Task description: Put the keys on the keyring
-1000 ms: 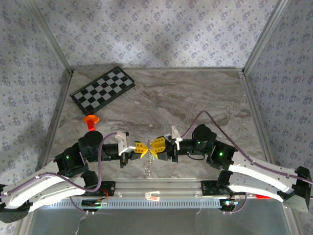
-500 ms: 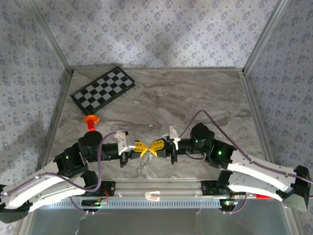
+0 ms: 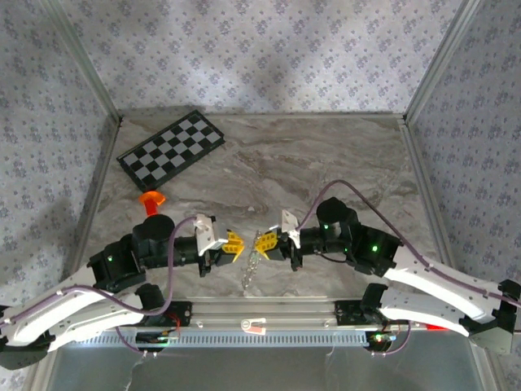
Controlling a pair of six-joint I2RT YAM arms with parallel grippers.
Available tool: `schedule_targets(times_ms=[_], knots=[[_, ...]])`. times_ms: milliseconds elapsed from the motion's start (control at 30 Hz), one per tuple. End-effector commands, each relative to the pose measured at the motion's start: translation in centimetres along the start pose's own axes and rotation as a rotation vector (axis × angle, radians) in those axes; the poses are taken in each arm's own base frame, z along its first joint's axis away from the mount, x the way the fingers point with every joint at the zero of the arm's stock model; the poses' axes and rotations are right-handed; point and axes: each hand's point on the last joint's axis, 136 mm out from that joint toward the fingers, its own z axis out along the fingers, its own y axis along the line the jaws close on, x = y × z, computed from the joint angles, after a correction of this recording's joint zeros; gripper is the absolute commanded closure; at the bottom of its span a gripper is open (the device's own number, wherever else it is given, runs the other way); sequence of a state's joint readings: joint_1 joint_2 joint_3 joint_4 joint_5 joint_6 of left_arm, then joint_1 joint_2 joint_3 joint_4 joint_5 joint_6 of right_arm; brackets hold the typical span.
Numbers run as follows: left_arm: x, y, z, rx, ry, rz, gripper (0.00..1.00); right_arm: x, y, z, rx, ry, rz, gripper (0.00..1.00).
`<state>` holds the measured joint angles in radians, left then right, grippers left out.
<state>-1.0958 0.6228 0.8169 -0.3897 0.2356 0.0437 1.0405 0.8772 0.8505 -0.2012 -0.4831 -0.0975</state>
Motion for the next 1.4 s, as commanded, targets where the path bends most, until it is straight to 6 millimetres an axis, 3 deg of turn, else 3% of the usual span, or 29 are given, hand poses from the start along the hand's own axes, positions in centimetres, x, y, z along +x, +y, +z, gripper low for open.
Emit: schedule_targets(times_ms=[0,200,400,900,1067,1367], knots=[[-0.3,0.2,-1.3,-0.029,0.035,0.006,0.77,-0.3,0.3,-1.1,0.000,0.056,-0.065,1.00],[-0.4,-0.3,-1.7,-0.003,0.068,0.006,0.69,-0.2,0.0,-1.2,0.002,0.136,-0.071,1.00],[-0.7,-1.1,-0.6,0.059,0.056,-0.003,0.64,0.0,-0.2,-0.8,0.004,0.210,-0.080,1.00],[-0.6,-0.5,2.5,0.066,0.085,0.016,0.63,-0.5,0.6,-0.2,-0.050,0.243,-0.155,1.00],[-0.5,-0.4,2.8,0.066,0.090,0.015,0.66,-0.7,0.7,-0.3,-0.056,0.238,-0.165,1.00],[-0.5,-0.4,2.8,0.066,0.083,0.015,0.81,-1.0,0.9,-0.3,-0.057,0.225,-0.179,1.00]])
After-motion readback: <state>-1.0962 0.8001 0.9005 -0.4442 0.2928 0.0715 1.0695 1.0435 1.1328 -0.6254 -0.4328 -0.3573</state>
